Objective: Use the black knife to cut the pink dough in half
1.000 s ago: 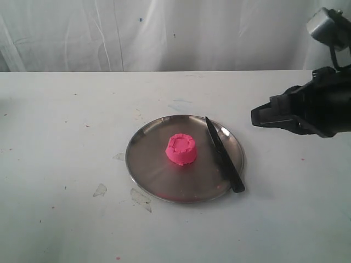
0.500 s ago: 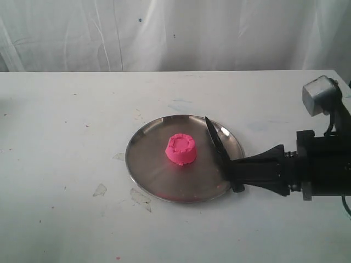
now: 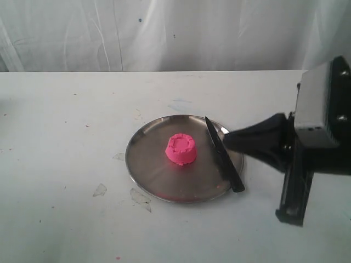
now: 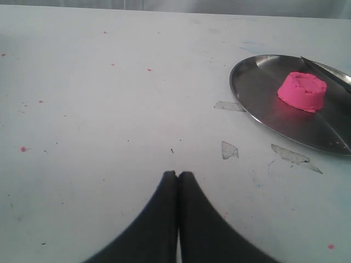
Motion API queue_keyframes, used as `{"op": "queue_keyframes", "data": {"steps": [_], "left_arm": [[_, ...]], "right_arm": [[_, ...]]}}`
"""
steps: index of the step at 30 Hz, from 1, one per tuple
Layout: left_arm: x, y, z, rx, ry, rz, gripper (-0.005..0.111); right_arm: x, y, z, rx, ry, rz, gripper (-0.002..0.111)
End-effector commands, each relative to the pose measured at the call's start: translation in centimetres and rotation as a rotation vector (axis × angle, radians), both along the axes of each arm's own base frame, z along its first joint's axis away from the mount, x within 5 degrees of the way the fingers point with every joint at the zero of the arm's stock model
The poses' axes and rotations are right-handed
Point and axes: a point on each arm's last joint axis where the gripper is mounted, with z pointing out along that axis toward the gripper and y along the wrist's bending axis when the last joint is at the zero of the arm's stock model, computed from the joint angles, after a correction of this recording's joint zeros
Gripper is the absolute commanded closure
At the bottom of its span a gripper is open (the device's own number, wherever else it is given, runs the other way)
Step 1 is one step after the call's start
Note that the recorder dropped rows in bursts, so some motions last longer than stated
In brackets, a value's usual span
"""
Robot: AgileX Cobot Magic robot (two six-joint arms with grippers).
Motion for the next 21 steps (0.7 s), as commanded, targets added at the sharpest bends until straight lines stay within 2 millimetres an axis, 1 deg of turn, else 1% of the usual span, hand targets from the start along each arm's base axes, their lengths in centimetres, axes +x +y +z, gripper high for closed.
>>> {"op": "queue_keyframes", "data": {"steps": [1,3,6,9,11,12,15,17,18,19,21], "left_arm": [[0.0,0.0,-0.2,-0.008,0.003,-0.001,0.107],[0.0,0.0,-0.2,-0.008,0.003,-0.001,0.107],[0.0,0.0,-0.2,-0.008,0.003,-0.001,0.107],[0.0,0.0,-0.2,-0.008,0.003,-0.001,0.107],[0.0,0.0,-0.2,-0.008,0.003,-0.001,0.107],[0.0,0.0,-0.2,-0.008,0.003,-0.001,0.107],[0.0,0.0,-0.2,-0.008,0.003,-0.001,0.107],[0.0,0.0,-0.2,-0.008,0.003,-0.001,0.107],[0.0,0.0,-0.2,-0.008,0.003,-0.001,0.107],[0.0,0.0,-0.2,-0.008,0.003,-0.001,0.107],[0.0,0.0,-0.2,-0.008,0.003,-0.001,0.107]], "right_arm": [[0.3,-0.8,3.3,-0.071,-0.262,-0.160,0.108],[0.4,-1.2,4.6,-0.079,-0.329,-0.234,0.108],[1.0,-2.5,6.5,-0.107,-0.427,-0.406,0.108],[1.9,-4.3,8.6,-0.134,-0.515,-0.629,0.108],[2.3,-5.9,9.5,-0.164,-0.558,-0.812,0.108],[2.5,-6.6,9.6,-0.183,-0.566,-0.889,0.108],[3.1,-9.6,9.4,-0.279,-0.569,-1.240,0.108],[3.0,-11.5,8.7,-0.238,-0.479,-1.508,0.108],[3.0,-11.9,8.3,-0.196,-0.435,-1.591,0.108],[3.0,-12.2,7.7,-0.136,-0.369,-1.669,0.108],[3.2,-12.2,6.2,-0.085,-0.189,-1.718,0.108]]}}
